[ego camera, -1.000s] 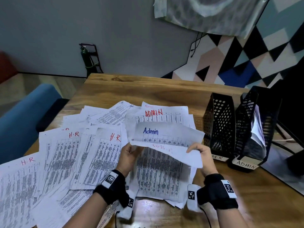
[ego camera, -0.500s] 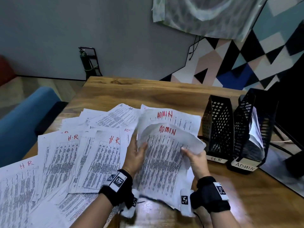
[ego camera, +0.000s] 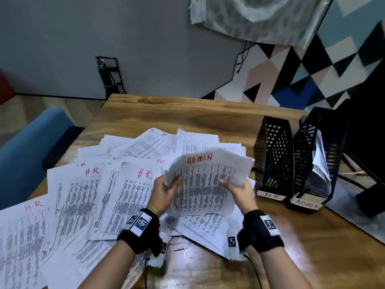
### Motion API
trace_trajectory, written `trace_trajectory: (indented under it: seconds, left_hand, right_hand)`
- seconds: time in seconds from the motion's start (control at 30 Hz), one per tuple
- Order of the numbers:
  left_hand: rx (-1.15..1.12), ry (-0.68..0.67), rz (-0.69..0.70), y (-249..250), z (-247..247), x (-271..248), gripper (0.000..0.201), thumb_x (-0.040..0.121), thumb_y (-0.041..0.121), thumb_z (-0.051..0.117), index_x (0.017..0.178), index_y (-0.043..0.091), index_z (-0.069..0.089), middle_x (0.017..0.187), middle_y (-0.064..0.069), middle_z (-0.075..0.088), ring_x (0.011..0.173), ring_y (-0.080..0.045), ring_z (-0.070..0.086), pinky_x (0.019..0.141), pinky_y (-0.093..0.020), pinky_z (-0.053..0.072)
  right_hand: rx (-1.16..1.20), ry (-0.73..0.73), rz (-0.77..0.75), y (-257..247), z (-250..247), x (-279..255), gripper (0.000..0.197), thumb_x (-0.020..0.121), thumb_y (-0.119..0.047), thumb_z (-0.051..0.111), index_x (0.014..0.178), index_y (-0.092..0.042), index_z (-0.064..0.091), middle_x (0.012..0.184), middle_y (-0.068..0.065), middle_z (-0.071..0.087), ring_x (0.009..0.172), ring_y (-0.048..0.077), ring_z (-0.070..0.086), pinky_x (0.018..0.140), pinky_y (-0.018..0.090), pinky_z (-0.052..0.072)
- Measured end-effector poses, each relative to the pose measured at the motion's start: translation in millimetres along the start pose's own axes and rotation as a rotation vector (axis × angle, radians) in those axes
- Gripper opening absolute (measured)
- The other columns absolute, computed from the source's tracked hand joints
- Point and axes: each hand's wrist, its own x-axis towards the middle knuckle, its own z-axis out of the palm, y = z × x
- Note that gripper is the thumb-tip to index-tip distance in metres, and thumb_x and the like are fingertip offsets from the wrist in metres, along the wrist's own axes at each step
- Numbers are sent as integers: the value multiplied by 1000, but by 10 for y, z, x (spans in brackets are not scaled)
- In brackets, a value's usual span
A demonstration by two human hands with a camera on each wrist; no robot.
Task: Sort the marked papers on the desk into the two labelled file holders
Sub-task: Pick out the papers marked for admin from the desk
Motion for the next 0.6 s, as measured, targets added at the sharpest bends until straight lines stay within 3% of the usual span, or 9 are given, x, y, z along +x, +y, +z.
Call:
trace_trajectory:
  seconds: [0.1, 0.17, 0.23, 0.27, 0.33, 0.4, 0.43, 0.47, 0.6]
  left_hand:
    - [-67, 47, -7, -28, 16, 15, 27, 81, 34, 64, 105, 22, 61, 86, 10, 70, 80, 2, 66, 77, -21, 54]
    - [-56, 31, -30, -61, 44, 32, 42, 83, 31, 59, 118, 8, 57, 89, 1, 69, 69, 14, 62, 64, -6, 49]
    - [42, -10, -26, -63, 103, 10, 55, 73, 60, 54, 103, 14, 62, 68, 5, 62, 49, 12, 53, 50, -6, 42]
    - [66, -21, -36, -36, 179, 14, 45, 78, 56, 53, 90, 14, 62, 56, 8, 56, 43, 9, 49, 49, -11, 43]
    - [80, -7, -26, 41, 339, 68, 29, 90, 20, 55, 85, -7, 63, 41, -15, 47, 39, 7, 46, 51, -16, 46]
    - [124, 8, 16, 109, 492, 196, 23, 89, 4, 55, 84, -18, 59, 47, -24, 47, 37, 7, 49, 51, -12, 44]
    - [137, -13, 56, 156, 603, 272, 15, 88, 3, 56, 86, -10, 63, 42, -8, 52, 45, 10, 54, 55, -14, 45]
    - [138, -38, 84, 154, 712, 360, 10, 88, 3, 57, 93, -1, 64, 61, 4, 64, 59, 11, 59, 63, -14, 48]
    - [137, -199, 102, 247, 1504, 591, 32, 88, 11, 59, 119, 9, 54, 106, -3, 61, 103, -14, 57, 82, -15, 47]
  right_hand:
    - [-14, -28, 15, -17, -27, -22, 21, 79, 6, 63, 90, -12, 62, 77, -10, 73, 73, 2, 68, 64, 10, 52]
    - [-142, -88, 91, 72, 0, -63, 15, 84, 0, 61, 97, -8, 60, 91, 4, 68, 83, 16, 67, 63, 9, 50]
    - [-304, -131, 147, 207, 12, -71, 20, 89, -10, 58, 106, -1, 60, 104, 18, 66, 96, 32, 64, 68, 18, 51]
    - [-345, -98, 163, 222, -45, -65, 25, 90, -15, 56, 108, 2, 59, 107, 22, 66, 99, 36, 63, 72, 27, 52]
    - [-366, -18, 162, 143, -220, -47, 28, 91, -21, 55, 107, 1, 61, 106, 22, 68, 100, 39, 63, 81, 40, 53]
    - [-397, 68, 112, -63, -495, -13, 19, 91, -22, 56, 93, -4, 63, 94, 16, 70, 90, 30, 66, 78, 36, 53]
    - [-418, 134, 73, -175, -706, 4, 18, 90, -22, 57, 87, -5, 63, 89, 13, 69, 85, 26, 66, 74, 32, 52]
    - [-434, 221, 39, -289, -926, 27, 20, 89, -23, 58, 88, -4, 63, 90, 15, 69, 85, 27, 65, 73, 32, 51]
    - [-374, 745, -114, -823, -1882, -32, 41, 80, -33, 62, 102, 2, 62, 101, 27, 67, 94, 29, 63, 86, 48, 49]
